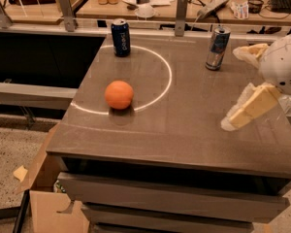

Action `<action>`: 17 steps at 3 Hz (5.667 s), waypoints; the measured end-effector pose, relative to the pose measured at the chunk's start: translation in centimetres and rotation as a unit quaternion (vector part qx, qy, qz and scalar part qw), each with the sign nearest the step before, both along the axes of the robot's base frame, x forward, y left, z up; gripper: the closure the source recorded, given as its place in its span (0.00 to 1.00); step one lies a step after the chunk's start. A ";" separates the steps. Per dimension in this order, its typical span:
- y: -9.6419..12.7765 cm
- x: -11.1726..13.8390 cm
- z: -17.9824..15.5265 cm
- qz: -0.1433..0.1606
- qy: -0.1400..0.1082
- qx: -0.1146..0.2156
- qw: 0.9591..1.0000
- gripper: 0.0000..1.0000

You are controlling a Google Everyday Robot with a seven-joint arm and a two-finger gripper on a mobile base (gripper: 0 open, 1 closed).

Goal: Move orange near pepsi can

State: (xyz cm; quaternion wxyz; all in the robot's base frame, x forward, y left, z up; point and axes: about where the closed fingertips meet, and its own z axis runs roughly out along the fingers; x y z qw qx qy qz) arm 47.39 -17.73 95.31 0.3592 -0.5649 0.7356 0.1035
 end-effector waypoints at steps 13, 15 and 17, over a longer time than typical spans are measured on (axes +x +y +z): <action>24.3 11.6 -8.7 0.069 0.033 0.244 0.967 0.88; 15.7 20.9 -5.9 -0.129 -0.087 0.234 0.960 1.00; 15.1 22.8 -6.3 -0.156 -0.110 0.247 0.950 1.00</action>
Offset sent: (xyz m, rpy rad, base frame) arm 0.0214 0.0246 -0.0025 0.1471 -0.0377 -0.0183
